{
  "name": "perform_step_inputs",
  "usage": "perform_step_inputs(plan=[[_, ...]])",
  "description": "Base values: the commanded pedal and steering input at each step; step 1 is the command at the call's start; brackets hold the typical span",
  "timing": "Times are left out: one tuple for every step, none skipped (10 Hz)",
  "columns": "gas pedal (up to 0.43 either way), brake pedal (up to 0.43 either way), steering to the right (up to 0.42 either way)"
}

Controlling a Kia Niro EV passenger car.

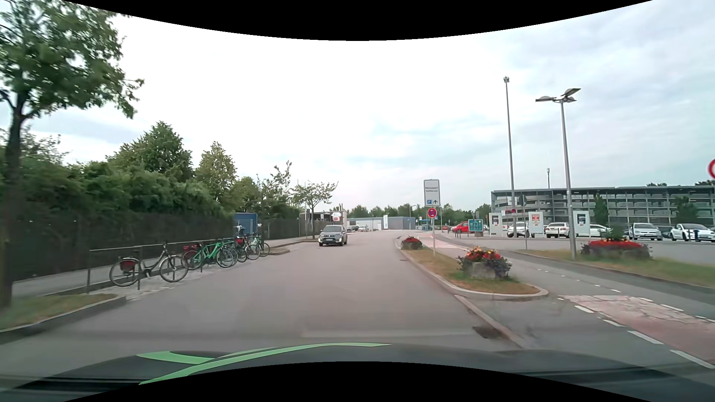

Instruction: Follow the waypoints while adhering to traffic rules and regulations

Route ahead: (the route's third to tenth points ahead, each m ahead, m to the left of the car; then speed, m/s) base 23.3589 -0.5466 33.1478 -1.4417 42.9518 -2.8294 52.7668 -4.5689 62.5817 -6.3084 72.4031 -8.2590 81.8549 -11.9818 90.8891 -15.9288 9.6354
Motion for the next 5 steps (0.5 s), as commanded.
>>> perform_step_inputs(plan=[[0.189, 0.000, 0.015], [0.189, 0.000, 0.015], [0.177, 0.000, 0.015], [0.169, 0.000, 0.015], [0.150, 0.000, 0.015]])
